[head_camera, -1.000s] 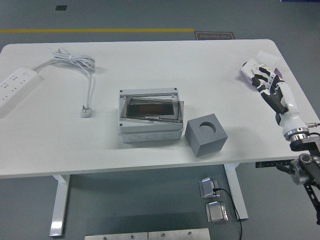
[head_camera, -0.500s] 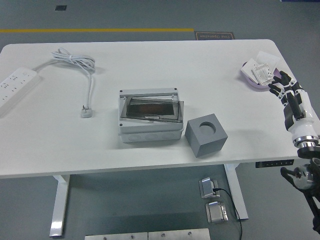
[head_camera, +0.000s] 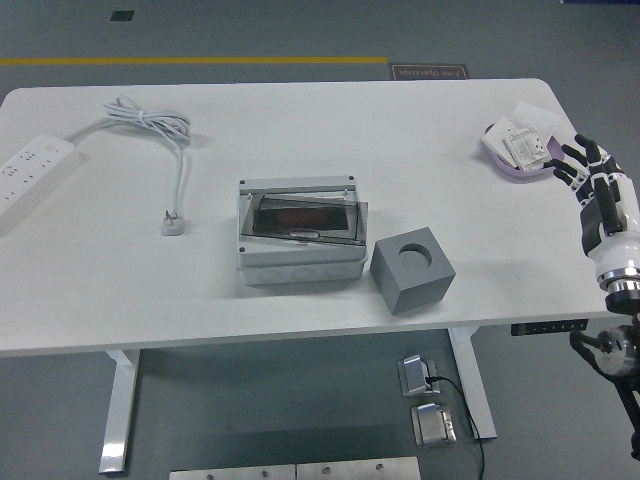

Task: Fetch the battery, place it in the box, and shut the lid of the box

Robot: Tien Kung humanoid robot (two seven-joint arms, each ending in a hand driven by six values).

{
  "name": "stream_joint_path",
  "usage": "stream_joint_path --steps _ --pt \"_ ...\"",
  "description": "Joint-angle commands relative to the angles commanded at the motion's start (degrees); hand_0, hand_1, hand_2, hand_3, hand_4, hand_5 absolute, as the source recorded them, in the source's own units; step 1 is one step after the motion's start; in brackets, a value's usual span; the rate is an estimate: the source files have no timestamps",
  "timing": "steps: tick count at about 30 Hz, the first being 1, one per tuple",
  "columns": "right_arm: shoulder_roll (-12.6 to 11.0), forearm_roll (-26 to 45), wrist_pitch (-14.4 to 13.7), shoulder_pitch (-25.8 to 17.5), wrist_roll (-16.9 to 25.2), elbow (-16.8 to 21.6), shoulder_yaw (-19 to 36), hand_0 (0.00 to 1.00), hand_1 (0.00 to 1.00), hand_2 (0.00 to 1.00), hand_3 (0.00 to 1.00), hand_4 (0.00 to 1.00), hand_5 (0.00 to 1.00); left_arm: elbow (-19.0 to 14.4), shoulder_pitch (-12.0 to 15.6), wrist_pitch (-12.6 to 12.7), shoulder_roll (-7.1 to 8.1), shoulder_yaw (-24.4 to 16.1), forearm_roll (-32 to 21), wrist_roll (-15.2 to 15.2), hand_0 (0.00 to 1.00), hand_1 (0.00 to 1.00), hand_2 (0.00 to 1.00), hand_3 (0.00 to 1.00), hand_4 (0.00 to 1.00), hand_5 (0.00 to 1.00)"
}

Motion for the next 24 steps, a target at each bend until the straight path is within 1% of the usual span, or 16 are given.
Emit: stream_joint_path --steps 8,15,18,21,22,24 --pt "-0.1 -0.4 -0.3 -0.2 0.0 0.2 0.8 0.789 0.703 0.745 0.743 0.937 0.758 0.0 0.1 0.1 0.03 0.0 -0.3 0.0 0.630 0.703 0.616 0.590 0.602 0.146" --pt "-0.3 -1.1 -1.6 0.1 0.1 0.5 0.8 0.791 0.702 0.743 0.738 0.939 0.761 0.0 0.3 0.2 0.01 -0.3 0.0 0.2 0.630 0.703 0.615 0.591 0.603 0.147" --pt "-0.2 -0.8 -1.7 0.3 0.4 0.5 0.6 0.789 0.700 0.741 0.733 0.940 0.756 0.0 0.4 0.2 -0.07 -0.5 0.1 0.3 0.631 0.703 0.615 0.594 0.605 0.154" --pt "-0.1 0.8 -1.4 0.4 1.7 0.2 0.7 0.789 0.700 0.741 0.733 0.940 0.756 0.0 0.4 0.3 -0.17 -0.6 0.2 0.3 0.631 0.703 0.615 0.594 0.605 0.154" --pt "-0.1 1.3 -1.3 0.5 2.2 0.1 0.9 0.789 0.698 0.740 0.732 0.907 0.564 0.0 0.3 0.3 -0.21 -0.6 0.2 0.3 0.632 0.702 0.615 0.596 0.606 0.156" --pt "-0.1 1.4 -1.4 0.6 2.4 0.2 1.1 0.789 0.698 0.740 0.732 0.907 0.564 0.0 0.3 0.3 -0.23 -0.6 0.3 0.2 0.632 0.702 0.615 0.596 0.606 0.156"
